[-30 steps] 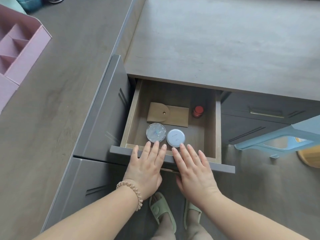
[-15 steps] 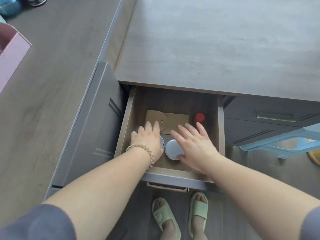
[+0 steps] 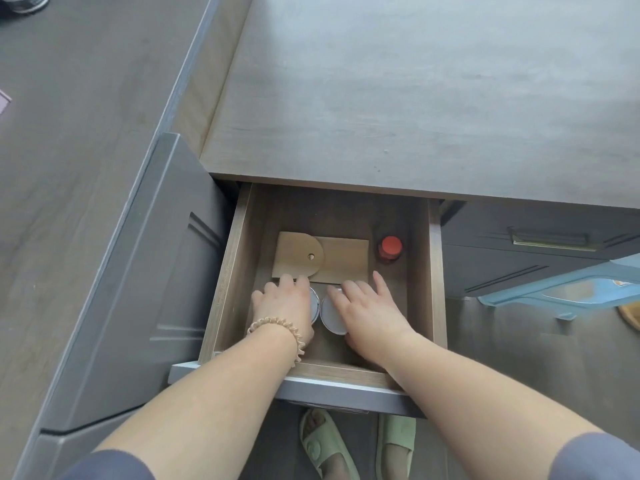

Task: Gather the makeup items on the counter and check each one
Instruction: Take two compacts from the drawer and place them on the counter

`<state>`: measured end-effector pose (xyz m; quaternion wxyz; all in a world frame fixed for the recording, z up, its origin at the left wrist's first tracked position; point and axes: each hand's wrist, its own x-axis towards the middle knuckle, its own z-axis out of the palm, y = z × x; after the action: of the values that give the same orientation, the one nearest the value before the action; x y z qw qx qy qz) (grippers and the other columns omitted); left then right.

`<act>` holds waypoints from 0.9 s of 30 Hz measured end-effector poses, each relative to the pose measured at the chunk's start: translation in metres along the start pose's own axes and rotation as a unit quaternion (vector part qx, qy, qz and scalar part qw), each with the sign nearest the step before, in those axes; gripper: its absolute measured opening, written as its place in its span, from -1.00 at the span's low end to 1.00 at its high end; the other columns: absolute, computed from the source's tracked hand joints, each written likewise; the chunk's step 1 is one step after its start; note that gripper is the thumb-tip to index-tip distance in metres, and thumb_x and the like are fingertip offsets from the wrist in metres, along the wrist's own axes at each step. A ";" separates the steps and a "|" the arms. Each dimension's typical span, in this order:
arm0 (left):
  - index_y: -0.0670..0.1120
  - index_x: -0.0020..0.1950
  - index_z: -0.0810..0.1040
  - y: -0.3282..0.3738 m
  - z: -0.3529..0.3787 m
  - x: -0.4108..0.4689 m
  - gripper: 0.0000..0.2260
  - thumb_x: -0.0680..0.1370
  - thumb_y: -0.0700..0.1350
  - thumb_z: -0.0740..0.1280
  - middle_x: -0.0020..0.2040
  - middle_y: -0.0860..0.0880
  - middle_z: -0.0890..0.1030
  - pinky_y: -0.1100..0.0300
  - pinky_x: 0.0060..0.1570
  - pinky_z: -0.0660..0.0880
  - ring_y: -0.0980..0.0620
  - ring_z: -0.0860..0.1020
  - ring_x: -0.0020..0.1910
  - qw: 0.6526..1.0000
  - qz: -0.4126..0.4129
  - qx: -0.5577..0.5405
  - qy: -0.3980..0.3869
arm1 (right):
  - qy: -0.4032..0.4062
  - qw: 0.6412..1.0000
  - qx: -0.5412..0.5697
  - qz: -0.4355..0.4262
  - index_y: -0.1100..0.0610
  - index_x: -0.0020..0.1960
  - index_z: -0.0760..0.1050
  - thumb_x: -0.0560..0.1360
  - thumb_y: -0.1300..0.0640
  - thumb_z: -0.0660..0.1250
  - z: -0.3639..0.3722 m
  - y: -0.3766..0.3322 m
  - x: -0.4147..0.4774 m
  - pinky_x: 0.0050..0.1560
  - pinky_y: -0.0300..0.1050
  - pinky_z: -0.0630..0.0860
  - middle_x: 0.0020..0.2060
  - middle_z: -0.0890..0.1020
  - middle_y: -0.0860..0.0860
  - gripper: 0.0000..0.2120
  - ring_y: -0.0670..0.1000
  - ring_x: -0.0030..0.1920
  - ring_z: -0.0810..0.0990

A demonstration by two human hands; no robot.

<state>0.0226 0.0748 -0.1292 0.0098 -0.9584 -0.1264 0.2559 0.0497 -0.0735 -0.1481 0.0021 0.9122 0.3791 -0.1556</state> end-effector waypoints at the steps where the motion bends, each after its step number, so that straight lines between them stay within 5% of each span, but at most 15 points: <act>1: 0.00 0.19 0.33 -0.001 -0.006 -0.003 -0.46 0.29 0.03 0.45 0.13 -0.04 0.45 0.02 -0.01 0.33 -0.11 0.46 0.11 1.000 -0.002 -0.015 0.017 | 0.024 1.000 0.011 0.012 0.13 0.47 0.14 0.37 0.13 0.35 -0.007 0.002 -0.003 0.44 0.27 -0.05 0.24 0.42 0.10 -0.27 0.18 0.29 0.38; 5: 0.06 0.38 0.26 0.001 -0.041 -0.023 -0.27 0.24 0.18 0.38 0.24 0.04 0.44 0.00 0.12 0.31 -0.05 0.43 0.18 0.986 -0.006 -0.104 0.130 | 0.102 0.989 0.091 0.060 0.07 0.47 0.15 0.35 0.08 0.37 -0.055 0.018 -0.026 0.45 0.25 -0.07 0.31 0.37 0.05 -0.26 0.10 0.34 0.33; 9: 0.02 0.42 0.30 0.029 -0.098 -0.035 -0.19 0.19 0.15 0.40 0.29 0.01 0.45 -0.01 0.13 0.29 -0.09 0.43 0.19 0.946 0.062 -0.187 0.258 | 0.249 0.955 0.136 0.086 0.11 0.41 0.29 0.23 0.07 0.41 -0.107 0.061 -0.056 0.40 0.36 0.12 0.21 0.46 0.10 -0.23 0.10 0.25 0.44; 13: 0.07 0.44 0.28 0.091 -0.165 -0.035 -0.18 0.20 0.16 0.43 0.30 0.00 0.43 0.01 0.16 0.25 -0.10 0.39 0.23 0.927 0.117 -0.211 0.289 | 0.336 0.919 0.159 0.128 0.12 0.41 0.29 0.23 0.06 0.39 -0.159 0.122 -0.088 0.40 0.34 0.10 0.22 0.44 0.08 -0.24 0.04 0.28 0.37; 21: 0.11 0.49 0.14 0.252 -0.230 -0.012 -0.16 0.26 0.14 0.40 0.35 0.11 0.37 0.09 0.17 0.18 -0.01 0.29 0.32 0.915 0.190 -0.184 0.306 | 0.345 0.910 0.155 0.173 0.17 0.45 0.23 0.26 0.13 0.43 -0.186 0.275 -0.143 0.45 0.29 0.03 0.28 0.41 0.11 -0.20 0.11 0.33 0.34; 27: 0.01 0.51 0.08 0.388 -0.238 0.019 -0.13 0.29 0.17 0.38 0.41 0.08 0.32 0.08 0.22 0.20 -0.01 0.27 0.35 0.939 0.137 -0.183 0.256 | 0.271 0.932 0.149 0.190 0.05 0.46 0.20 0.33 0.08 0.40 -0.176 0.409 -0.172 0.44 0.28 -0.11 0.37 0.34 0.03 -0.25 0.05 0.38 0.30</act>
<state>0.2479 -0.2849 0.0365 -0.1690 -0.9848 -0.0314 -0.0269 0.2682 -0.4626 0.0221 -0.2071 0.9644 0.1576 0.0461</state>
